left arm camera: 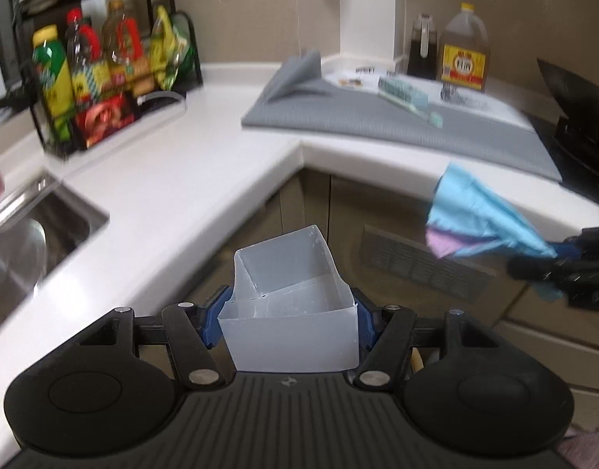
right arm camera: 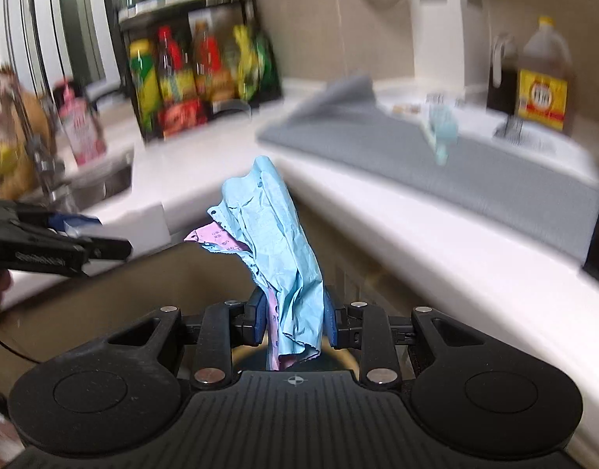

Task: Collect trash
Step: 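Carry the clear box and blue cloth down over the blue bin with both grippers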

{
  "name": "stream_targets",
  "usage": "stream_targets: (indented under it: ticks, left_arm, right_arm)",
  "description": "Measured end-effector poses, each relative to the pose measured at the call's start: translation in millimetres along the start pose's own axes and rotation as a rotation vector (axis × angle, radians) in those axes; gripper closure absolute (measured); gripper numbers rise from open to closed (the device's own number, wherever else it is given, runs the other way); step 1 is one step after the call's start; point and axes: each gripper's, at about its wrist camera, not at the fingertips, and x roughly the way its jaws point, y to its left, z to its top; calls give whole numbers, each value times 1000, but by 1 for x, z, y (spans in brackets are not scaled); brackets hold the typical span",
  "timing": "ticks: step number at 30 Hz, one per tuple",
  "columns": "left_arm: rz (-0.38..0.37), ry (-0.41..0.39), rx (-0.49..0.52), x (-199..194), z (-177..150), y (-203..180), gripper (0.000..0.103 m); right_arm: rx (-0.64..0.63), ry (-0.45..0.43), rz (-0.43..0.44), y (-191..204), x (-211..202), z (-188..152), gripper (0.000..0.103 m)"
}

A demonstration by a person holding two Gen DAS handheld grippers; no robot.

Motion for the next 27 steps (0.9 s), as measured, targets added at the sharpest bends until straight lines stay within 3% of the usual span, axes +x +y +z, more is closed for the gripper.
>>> stream_targets:
  ticks: [8,27]
  left_arm:
    - [-6,36,-2,2,-37,-10,35]
    - [-33,101,-15,20,-38,-10,35]
  right_arm:
    - [0,117,-14,17,16,-35,72]
    - [-27,195,-41,20,38,-34,72]
